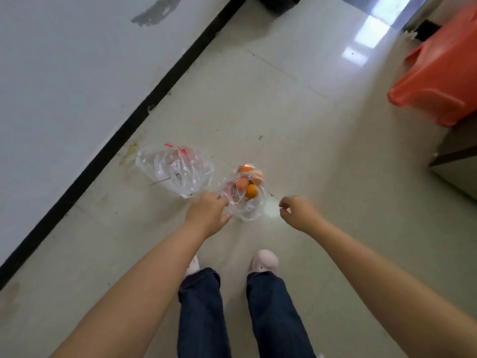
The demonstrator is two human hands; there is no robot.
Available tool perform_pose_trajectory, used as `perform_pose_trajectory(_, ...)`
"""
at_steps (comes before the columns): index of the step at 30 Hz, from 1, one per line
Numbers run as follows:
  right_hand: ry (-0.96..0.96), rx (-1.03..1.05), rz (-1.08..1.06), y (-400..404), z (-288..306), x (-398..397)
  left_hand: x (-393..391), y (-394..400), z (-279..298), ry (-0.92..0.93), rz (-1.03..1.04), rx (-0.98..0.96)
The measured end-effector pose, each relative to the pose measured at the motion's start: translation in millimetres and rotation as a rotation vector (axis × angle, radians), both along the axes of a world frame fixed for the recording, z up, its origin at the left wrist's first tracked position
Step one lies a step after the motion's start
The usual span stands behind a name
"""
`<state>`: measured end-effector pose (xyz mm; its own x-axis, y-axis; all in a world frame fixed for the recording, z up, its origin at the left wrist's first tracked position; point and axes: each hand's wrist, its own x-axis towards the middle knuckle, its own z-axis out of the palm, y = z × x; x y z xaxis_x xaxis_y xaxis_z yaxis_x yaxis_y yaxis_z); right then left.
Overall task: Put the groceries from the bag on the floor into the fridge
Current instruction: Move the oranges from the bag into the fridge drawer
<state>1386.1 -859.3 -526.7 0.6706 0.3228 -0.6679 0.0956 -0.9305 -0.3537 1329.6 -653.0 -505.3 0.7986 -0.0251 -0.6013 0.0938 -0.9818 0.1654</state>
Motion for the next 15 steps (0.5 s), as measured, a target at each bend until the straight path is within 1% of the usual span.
perform_pose_trajectory(2, 0.001, -0.01, -0.016, 12.6, -48.2, 11.6, 19.3, 6.2, -49.7, -0.004, -0.099, -0.018)
perform_pose_trajectory(6, -0.066, -0.055, -0.034, 33.8, -161.5, 32.5, 53.9, 22.2, -174.6, -0.175, -0.343, -0.106)
perform_pose_trajectory(9, -0.154, -0.061, -0.027, 46.2, -250.7, 39.0, 75.5, 28.9, -274.7, -0.258, -0.505, -0.152)
perform_pose_trajectory(10, -0.185, -0.067, -0.023, 48.4, -279.6, 40.2, 81.3, 25.8, -301.4, -0.238, -0.59, -0.14)
perform_pose_trajectory(11, -0.221, -0.069, -0.025, 50.3, -306.4, 41.6, 87.0, 22.0, -324.8, -0.15, -0.704, -0.1)
perform_pose_trajectory(13, -0.32, 0.029, -0.01, 52.8, -356.1, 41.1, 95.5, 19.8, -383.9, -0.099, -0.92, -0.026)
perform_pose_trajectory(14, -0.391, 0.093, 0.013, 53.4, -378.6, 41.7, 99.2, 21.7, -408.6, -0.096, -0.961, -0.064)
perform_pose_trajectory(15, -0.454, 0.11, 0.062, 52.9, -399.5, 41.8, 101.8, 23.3, -430.6, -0.139, -0.994, -0.108)
